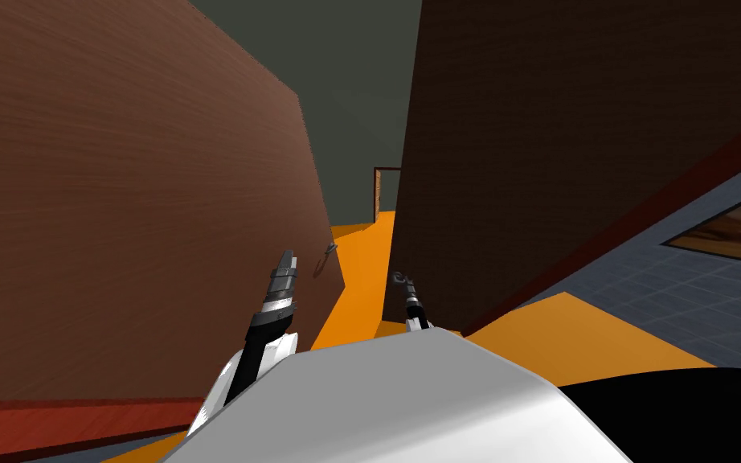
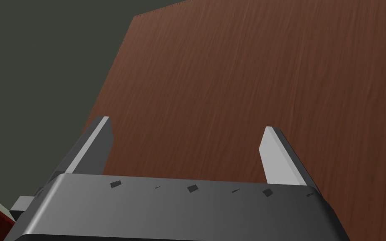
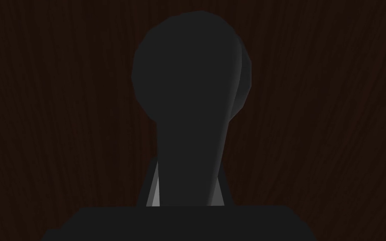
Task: Push the door open
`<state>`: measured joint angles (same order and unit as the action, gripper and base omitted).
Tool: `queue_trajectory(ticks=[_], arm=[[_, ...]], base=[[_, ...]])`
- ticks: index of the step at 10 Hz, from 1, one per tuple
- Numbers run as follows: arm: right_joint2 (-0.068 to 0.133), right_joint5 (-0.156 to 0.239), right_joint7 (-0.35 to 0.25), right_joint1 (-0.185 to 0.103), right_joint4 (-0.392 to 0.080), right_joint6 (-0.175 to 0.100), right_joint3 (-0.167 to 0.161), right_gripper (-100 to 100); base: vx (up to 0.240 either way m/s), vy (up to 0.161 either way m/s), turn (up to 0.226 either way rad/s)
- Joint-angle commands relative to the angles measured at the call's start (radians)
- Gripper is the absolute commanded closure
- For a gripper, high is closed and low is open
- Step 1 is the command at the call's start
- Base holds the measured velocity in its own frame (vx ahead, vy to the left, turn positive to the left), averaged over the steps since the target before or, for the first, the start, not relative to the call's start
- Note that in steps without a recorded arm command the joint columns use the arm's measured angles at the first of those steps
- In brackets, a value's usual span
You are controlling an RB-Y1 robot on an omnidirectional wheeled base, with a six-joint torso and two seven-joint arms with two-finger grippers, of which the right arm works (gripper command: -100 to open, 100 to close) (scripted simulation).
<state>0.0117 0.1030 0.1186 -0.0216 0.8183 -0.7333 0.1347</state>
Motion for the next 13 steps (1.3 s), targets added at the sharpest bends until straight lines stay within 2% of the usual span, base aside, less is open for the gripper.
queue_trajectory(ticks=[1, 4, 6, 11, 12, 13], arm=[[0.005, 0.013, 0.012, -0.007, -0.011, -0.023, 0.032, 100], [-0.009, 0.028, 0.026, -0.011, -0.014, -0.025, 0.063, 100], [-0.026, 0.04, 0.037, -0.013, -0.017, -0.027, 0.089, 100], [-0.058, 0.057, 0.052, -0.017, -0.02, -0.029, 0.122, 100], [-0.047, 0.058, 0.05, -0.012, -0.025, -0.031, 0.128, 100], [-0.024, 0.067, 0.056, -0.012, -0.023, -0.035, 0.145, 100]], base=[[0.185, 0.077, -0.103], [0.179, 0.075, -0.086], [0.192, 0.06, -0.093], [0.196, 0.051, -0.068], [0.084, 0.018, -0.049], [0.123, -0.054, -0.059]])
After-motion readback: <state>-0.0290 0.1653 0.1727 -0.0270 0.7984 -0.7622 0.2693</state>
